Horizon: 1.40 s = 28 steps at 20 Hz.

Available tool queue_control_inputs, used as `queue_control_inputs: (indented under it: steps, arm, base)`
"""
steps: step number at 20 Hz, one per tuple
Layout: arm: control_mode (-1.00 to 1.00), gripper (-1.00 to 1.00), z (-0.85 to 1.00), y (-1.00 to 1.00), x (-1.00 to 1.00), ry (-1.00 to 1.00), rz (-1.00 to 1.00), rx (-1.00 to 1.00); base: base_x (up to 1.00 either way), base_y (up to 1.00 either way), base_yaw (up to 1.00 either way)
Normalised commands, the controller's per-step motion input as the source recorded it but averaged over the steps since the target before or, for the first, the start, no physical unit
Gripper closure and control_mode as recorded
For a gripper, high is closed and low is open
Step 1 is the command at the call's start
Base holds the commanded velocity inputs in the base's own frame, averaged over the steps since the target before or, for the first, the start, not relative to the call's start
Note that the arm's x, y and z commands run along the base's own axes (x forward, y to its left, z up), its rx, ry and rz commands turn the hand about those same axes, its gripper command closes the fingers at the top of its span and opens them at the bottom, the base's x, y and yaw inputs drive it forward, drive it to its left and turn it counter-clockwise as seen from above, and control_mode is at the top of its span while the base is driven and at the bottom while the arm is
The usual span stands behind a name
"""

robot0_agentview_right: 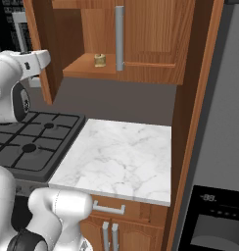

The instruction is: Get the candle and the liquor from the cabinet and move them to the dining counter.

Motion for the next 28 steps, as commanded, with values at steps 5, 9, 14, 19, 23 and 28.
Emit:
queue_control_inputs:
  steps: [5,9,14,19,23,28]
  arm:
    - [-1.00,1.00,0.00,0.45,0.00,0.05,0.00,0.00]
    - [-1.00,1.00,0.00,0.44,0.00,0.04,0.00,0.00]
    - [-1.00,1.00,0.00,0.45,0.00,0.04,0.00,0.00]
    - [-1.00,1.00,0.00,0.41,0.00,0.04,0.00,0.00]
    - [-1.00,1.00,0.00,0.34,0.00,0.04,0.00,0.00]
    - [-1.00,1.00,0.00,0.32,0.00,0.03,0.00,0.00]
  base:
    - [0.00,0.00,0.00]
    - [0.00,0.00,0.00]
    - [0.00,0.00,0.00]
    - [0.00,0.00,0.00]
    - [0.00,0.00,0.00]
    - [0.00,0.00,0.00]
